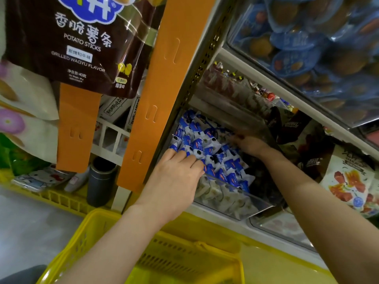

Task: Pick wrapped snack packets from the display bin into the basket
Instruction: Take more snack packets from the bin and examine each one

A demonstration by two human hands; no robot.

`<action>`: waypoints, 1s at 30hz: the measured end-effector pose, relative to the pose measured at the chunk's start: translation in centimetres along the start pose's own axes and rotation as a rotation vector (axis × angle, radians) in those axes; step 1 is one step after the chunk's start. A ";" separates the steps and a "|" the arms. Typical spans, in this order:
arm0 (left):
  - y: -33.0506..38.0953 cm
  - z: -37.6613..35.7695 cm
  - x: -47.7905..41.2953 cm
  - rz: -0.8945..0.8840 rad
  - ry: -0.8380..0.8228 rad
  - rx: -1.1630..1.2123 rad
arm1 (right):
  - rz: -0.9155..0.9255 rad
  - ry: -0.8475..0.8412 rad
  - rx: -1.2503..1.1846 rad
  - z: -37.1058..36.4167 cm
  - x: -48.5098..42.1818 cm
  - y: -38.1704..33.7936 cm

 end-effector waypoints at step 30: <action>2.7 1.2 2.3 0.293 0.067 0.718 | 0.491 0.351 -0.697 -3.7 16.5 -2.7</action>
Point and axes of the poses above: each hand's wrist, its own x-axis away from the middle knuckle, its own z-axis out of the back of the hand, y = z × x, the point moved 2 cm from there along -x, towards the middle knuckle, and after that the axes turned 8 degrees about -y, right-handed, at the moved point
